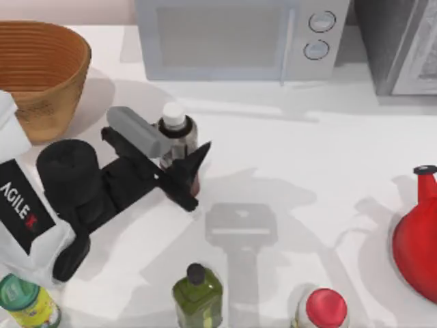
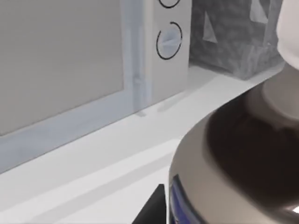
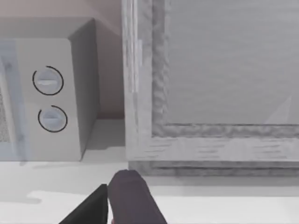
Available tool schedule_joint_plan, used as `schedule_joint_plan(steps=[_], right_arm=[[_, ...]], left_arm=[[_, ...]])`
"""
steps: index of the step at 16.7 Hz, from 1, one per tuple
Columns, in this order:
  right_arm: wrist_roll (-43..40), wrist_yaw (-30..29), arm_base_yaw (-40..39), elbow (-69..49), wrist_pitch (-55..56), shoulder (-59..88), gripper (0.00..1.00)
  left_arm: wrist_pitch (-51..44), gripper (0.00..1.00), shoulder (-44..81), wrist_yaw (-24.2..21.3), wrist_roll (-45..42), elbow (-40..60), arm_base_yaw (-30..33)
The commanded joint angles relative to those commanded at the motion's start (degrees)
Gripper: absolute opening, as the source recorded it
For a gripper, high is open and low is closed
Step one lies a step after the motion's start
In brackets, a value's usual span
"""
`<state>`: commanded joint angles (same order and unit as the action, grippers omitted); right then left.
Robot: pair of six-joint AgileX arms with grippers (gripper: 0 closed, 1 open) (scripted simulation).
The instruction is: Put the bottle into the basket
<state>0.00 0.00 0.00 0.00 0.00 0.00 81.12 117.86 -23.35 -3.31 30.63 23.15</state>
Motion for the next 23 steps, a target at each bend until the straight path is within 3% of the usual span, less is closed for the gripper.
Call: schedule_joint_plan(steps=[5, 11, 17, 23], right_arm=[[0.0, 0.0, 0.0, 0.0, 0.0, 0.0, 1.0], [0.0, 0.0, 0.0, 0.0, 0.0, 0.0, 1.0], [0.0, 0.0, 0.0, 0.0, 0.0, 0.0, 1.0], [0.0, 0.0, 0.0, 0.0, 0.0, 0.0, 1.0]], left_arm=[[-12.34, 0.0, -9.25, 9.07, 2.14, 10.28, -1.94], [-43.56, 0.0, -25.48, 18.88, 3.23, 26.14, -12.58], [-65.06, 0.0, -35.27, 18.23, 2.24, 31.34, -26.28], [-67.97, 0.0, -36.56, 17.32, 1.83, 31.68, -29.06]])
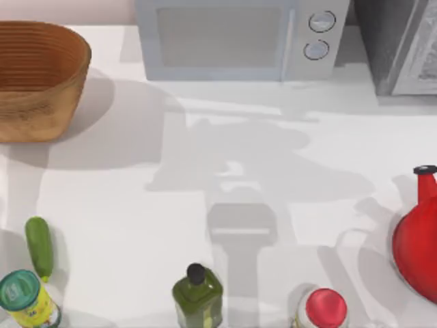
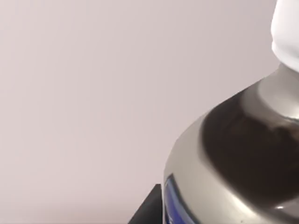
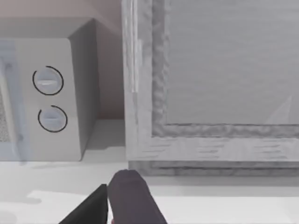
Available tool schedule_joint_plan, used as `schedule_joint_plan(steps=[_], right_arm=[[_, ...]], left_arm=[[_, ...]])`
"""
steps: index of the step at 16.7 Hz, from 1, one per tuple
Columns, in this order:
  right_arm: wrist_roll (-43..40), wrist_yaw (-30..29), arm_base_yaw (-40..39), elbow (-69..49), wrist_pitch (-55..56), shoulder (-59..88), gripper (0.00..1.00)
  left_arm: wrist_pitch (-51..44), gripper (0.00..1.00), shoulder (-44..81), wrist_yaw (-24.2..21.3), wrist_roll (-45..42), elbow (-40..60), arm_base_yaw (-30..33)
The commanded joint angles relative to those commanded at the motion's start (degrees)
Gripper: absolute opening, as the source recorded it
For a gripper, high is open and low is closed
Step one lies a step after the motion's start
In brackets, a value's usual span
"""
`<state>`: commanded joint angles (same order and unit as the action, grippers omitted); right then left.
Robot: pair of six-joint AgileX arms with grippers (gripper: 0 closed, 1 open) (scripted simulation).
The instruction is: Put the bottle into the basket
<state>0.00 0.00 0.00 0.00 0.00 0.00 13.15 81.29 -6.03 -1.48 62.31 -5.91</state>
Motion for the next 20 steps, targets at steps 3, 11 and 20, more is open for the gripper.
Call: schedule_joint_plan(steps=[3, 11, 20], right_arm=[[0.0, 0.0, 0.0, 0.0, 0.0, 0.0, 1.0], [0.0, 0.0, 0.0, 0.0, 0.0, 0.0, 1.0], [0.0, 0.0, 0.0, 0.0, 0.0, 0.0, 1.0]], left_arm=[[1.02, 0.0, 1.16, 0.15, -0.11, 0.04, 0.26], [10.23, 0.0, 11.27, 0.42, 0.01, 0.88, 0.66], [11.11, 0.3, 12.07, 0.5, 0.04, 0.97, 0.7]])
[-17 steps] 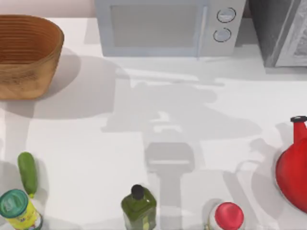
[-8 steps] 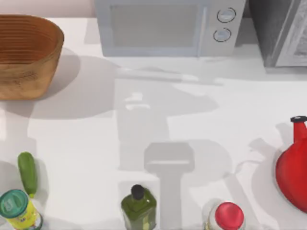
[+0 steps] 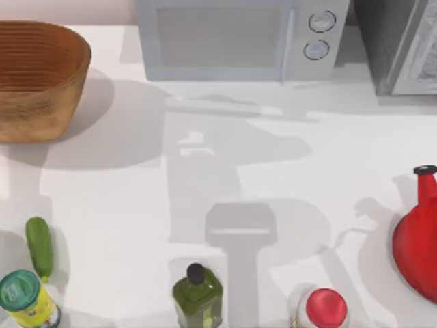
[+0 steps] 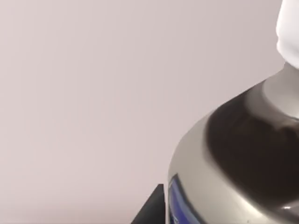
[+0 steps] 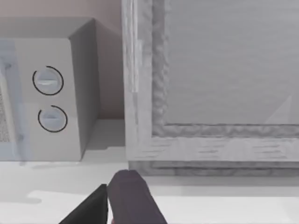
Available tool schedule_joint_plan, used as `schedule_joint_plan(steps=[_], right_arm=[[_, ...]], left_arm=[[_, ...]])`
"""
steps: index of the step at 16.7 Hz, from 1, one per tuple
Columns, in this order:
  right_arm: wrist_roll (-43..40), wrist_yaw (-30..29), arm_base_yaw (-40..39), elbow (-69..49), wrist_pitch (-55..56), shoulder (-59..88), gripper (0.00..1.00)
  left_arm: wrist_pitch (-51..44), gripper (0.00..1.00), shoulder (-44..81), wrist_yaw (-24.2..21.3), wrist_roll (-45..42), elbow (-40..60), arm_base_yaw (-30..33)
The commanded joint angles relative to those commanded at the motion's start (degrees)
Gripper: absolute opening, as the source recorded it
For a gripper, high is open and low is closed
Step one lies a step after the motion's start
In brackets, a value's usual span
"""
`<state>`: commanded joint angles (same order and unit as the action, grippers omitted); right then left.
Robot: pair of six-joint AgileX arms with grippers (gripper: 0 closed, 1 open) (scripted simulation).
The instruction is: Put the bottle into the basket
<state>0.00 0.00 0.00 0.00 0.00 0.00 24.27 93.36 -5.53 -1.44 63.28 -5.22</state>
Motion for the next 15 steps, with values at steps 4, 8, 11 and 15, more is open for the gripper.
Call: schedule_joint_plan(steps=[4, 8, 11, 15], right_arm=[[0.0, 0.0, 0.0, 0.0, 0.0, 0.0, 1.0], [0.0, 0.0, 0.0, 0.0, 0.0, 0.0, 1.0], [0.0, 0.0, 0.0, 0.0, 0.0, 0.0, 1.0], [0.0, 0.0, 0.0, 0.0, 0.0, 0.0, 1.0]], left_arm=[[0.0, 0.6, 0.0, 0.0, 0.0, 0.0, 0.0], [0.0, 0.9, 0.0, 0.0, 0.0, 0.0, 0.0], [0.0, 1.0, 0.0, 0.0, 0.0, 0.0, 0.0], [0.0, 1.0, 0.0, 0.0, 0.0, 0.0, 0.0]])
